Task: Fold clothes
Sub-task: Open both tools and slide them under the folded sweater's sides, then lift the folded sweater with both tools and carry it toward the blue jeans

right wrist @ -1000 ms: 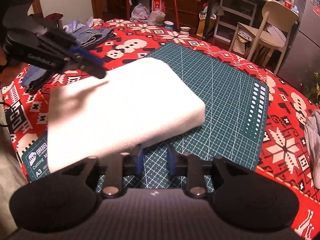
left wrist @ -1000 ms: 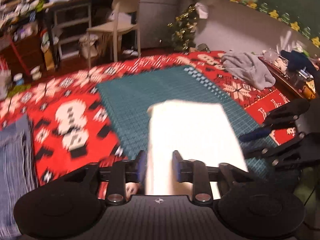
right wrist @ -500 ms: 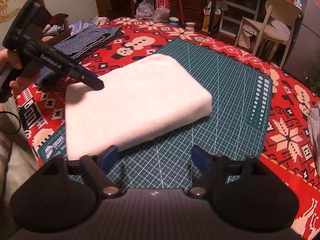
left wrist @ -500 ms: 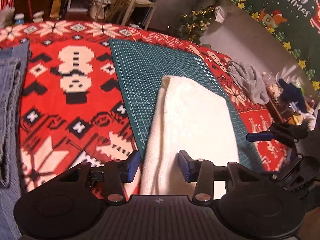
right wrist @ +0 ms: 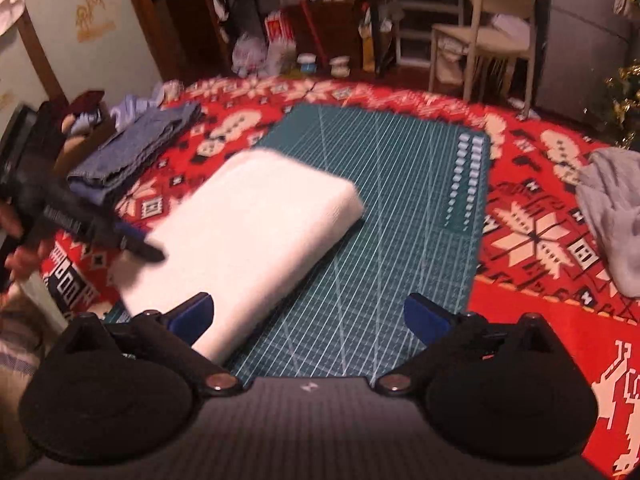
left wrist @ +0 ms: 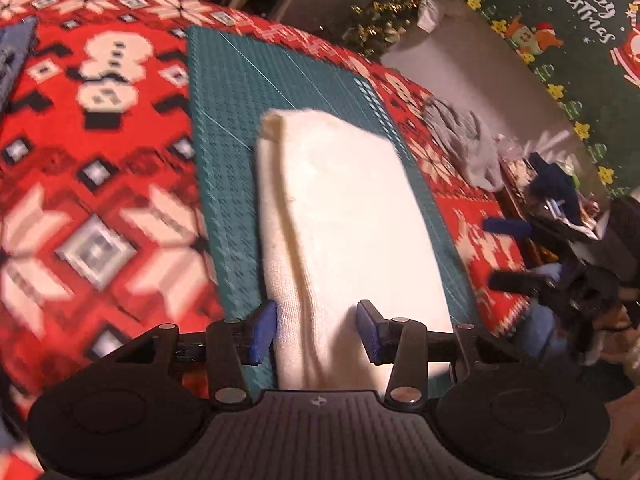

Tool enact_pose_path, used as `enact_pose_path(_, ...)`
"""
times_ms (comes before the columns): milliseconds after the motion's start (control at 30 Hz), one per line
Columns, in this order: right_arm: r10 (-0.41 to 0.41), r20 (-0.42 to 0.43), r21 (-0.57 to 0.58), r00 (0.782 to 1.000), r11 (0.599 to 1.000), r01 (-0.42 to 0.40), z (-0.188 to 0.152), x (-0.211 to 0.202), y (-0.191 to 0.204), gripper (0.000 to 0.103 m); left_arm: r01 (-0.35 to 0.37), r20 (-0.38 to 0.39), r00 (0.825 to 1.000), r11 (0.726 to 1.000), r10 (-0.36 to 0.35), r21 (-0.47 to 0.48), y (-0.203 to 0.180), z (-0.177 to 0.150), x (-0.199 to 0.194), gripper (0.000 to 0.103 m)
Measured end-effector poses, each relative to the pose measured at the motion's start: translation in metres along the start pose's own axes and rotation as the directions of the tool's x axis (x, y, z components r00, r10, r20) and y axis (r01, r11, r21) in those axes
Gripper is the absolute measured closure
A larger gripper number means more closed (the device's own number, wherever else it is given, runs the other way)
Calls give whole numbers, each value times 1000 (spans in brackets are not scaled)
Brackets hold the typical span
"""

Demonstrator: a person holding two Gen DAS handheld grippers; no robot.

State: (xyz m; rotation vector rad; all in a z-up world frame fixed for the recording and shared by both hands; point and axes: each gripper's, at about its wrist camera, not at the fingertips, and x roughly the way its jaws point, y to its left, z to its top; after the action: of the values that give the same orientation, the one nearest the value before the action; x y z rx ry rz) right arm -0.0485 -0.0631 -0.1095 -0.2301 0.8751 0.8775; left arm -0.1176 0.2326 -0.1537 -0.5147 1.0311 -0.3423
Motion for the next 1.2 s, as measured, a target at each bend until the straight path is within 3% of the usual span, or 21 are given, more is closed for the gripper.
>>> enact_pose_path(133, 17, 4, 7, 1000, 1000, -17, -4, 6, 3, 1, 15, -10, 1000, 1000, -15, 13, -18, -14, 7, 60)
enact_pose_path(333, 59, 4, 66, 998, 996, -59, -5, 20, 2, 3, -39, 49, 998, 999, 41, -36, -18, -13, 1, 61)
enact_pose_path(500, 93, 17, 213, 995, 972, -95, 3, 32, -8, 20, -60, 107, 992, 996, 68, -70, -11, 4, -1, 60)
enact_pose_path(600, 97, 3, 278, 995, 956, -94, 7, 43, -11, 35, -63, 97, 993, 994, 72, -86, -7, 9, 8, 60)
enact_pose_path(733, 125, -22, 348, 992, 931, -110, 8, 55, -16, 46, -33, 98, 994, 992, 46, -126, -3, 10, 15, 60)
enact_pose_path(800, 119, -28, 354, 993, 930, -101, 7, 57, -16, 65, -19, 108, 993, 989, 35, -145, 0, 9, 16, 61)
enact_pose_path(1000, 112, -27, 373, 993, 923, -94, 4, 61, -16, 81, -25, 142, 989, 992, 42, -121, -4, 5, 13, 74)
enact_pose_path(1200, 85, -10, 302, 996, 950, -78, 14, 52, 4, 85, -67, 176, 981, 993, 84, -101, -11, 8, -3, 79)
